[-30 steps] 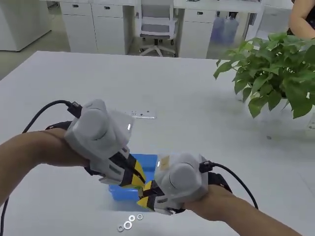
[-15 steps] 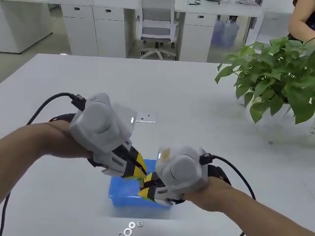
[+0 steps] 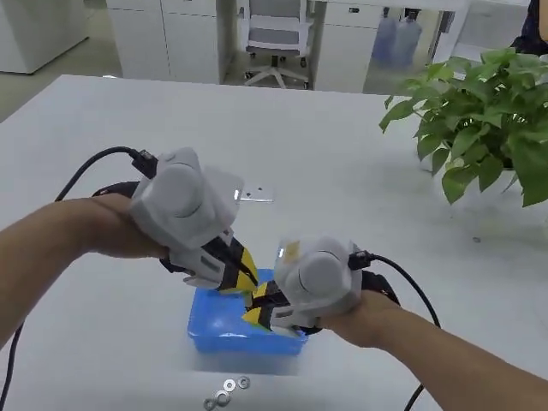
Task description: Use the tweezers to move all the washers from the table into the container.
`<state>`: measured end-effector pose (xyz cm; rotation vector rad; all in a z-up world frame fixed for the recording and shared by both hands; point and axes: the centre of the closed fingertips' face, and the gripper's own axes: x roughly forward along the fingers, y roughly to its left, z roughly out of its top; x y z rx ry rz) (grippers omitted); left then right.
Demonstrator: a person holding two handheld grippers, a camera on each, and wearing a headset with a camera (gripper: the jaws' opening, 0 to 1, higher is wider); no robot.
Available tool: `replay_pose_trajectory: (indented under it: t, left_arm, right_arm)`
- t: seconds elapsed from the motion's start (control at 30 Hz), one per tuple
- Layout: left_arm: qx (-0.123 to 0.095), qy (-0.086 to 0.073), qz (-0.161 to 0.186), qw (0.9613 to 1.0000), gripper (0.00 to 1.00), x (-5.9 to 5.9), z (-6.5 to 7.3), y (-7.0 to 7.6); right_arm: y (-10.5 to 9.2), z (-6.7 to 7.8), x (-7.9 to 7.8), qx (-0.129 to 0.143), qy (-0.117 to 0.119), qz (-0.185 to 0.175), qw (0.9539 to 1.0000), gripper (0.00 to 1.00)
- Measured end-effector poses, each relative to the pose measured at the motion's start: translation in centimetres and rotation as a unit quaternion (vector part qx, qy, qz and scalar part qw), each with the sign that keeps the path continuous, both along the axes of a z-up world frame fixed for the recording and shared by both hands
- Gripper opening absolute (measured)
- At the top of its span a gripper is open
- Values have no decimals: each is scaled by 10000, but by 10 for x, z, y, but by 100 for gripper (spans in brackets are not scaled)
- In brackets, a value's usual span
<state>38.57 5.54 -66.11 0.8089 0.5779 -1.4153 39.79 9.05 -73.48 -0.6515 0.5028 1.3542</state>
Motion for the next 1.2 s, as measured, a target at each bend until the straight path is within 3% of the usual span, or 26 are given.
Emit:
replay_pose_trajectory:
  t: [0.5,1.2]
  left_arm:
    - [-40,185,28,9998,6,18,-21,0]
    - [-57,324,104,9994,6,25,-39,0]
  right_arm:
    - [-1,-22,14,-26,260,-61,9996,10]
    - [-3,-42,20,-165,421,-22,9990,10]
